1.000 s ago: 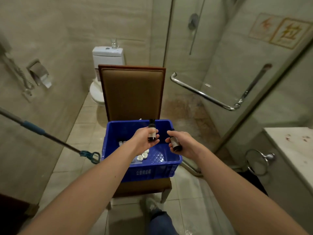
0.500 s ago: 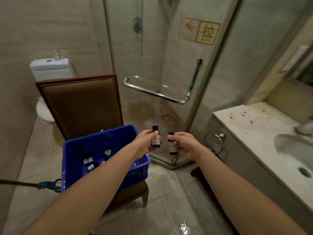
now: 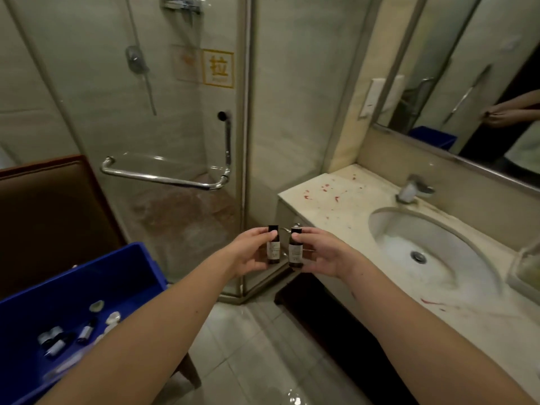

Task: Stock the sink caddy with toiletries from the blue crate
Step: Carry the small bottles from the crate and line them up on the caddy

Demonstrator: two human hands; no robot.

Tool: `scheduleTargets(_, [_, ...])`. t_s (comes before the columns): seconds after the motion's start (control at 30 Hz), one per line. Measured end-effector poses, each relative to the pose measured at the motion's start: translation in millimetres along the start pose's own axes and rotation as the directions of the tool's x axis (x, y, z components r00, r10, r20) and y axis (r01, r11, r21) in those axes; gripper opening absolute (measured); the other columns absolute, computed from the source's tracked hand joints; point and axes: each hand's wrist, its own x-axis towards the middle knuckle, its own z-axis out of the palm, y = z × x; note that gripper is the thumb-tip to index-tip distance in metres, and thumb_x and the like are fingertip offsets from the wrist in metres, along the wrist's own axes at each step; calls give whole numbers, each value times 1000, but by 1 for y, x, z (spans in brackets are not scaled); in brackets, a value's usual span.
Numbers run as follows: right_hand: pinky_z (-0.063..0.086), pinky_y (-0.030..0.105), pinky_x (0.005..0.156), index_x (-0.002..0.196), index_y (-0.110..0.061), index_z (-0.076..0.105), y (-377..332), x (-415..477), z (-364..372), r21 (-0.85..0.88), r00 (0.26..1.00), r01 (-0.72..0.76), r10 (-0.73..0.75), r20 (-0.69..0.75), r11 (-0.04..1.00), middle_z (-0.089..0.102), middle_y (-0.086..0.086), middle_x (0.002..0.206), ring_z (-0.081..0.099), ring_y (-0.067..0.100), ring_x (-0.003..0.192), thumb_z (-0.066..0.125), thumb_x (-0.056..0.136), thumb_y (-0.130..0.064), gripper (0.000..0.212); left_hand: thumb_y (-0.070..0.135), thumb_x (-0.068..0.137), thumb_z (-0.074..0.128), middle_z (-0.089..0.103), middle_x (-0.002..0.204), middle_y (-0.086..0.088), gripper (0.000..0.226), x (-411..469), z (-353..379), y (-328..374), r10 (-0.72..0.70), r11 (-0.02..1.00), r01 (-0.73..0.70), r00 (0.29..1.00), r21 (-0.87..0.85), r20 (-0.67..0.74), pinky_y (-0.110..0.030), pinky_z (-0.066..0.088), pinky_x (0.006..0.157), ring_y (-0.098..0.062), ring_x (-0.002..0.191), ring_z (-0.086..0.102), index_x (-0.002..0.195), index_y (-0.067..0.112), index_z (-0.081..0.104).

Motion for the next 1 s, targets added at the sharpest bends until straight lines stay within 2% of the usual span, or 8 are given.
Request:
scheduleTargets(0.13, [58,50,77,121,-14,63,-5,-15,-73,43,1000,18,-16,-25,999,65,15,117,61,31,110,72,86,-13,36,26,88,70,74,99,-4,31,24,61,0,-21,998,16,996,58,90,-36,58,66,-19,89,71,118,22,63])
scheduleTargets(0.3, [58,45,71,113,-14,68,-13,-37,-156,101,995,63,-55,-83,993,70,8,103,64,26,96,76,82,-12,32,26,81,77,70,111,-7,39,49,140,2,-46,995,29,982,93,184,-36,58,68,-24,98,67,118,21,65])
scheduleTargets(0.43, [58,49,76,101,-16,73,-19,-57,-210,175,988,107,-84,-133,979,73,7,99,66,25,92,78,81,-10,22,27,77,80,73,108,-6,42,63,197,7,-50,993,17,958,118,281,-39,58,72,-24,92,72,115,18,65])
scheduleTargets(0.57, [58,53,82,124,-9,62,-25,-76,-247,211,971,144,-97,-219,967,69,10,107,65,26,94,78,81,-10,46,26,74,82,71,110,-9,44,70,244,14,-74,988,12,914,156,399,-41,58,77,-27,96,71,114,16,65])
scheduleTargets(0.73, [58,49,80,125,-9,62,-26,-95,-284,256,944,189,-103,-314,948,69,11,108,66,26,97,73,85,-8,41,21,78,81,65,118,-15,51,83,293,21,-125,976,15,855,217,504,-44,57,82,-31,101,67,124,12,61])
scheduleTargets(0.83, [58,51,83,125,-9,61,-28,-103,-303,280,920,218,-101,-379,935,66,15,119,65,31,108,73,85,-8,41,18,79,80,68,109,-14,46,95,321,24,-157,966,11,818,258,554,-42,58,79,-30,94,70,121,11,62])
scheduleTargets(0.93, [58,49,80,120,-10,63,-33,-109,-317,289,882,246,-91,-462,925,67,14,117,66,28,98,73,85,-7,36,17,81,78,70,103,-12,39,108,346,30,-184,956,-4,774,295,606,-40,57,78,-29,91,72,117,12,65])
scheduleTargets(1.0, [59,48,77,121,-11,62,-37,-111,-324,299,856,259,-75,-512,919,66,14,119,65,29,102,73,86,-6,37,17,81,76,69,108,-12,39,118,362,36,-198,947,-20,750,321,631,-39,58,77,-28,95,69,118,13,65])
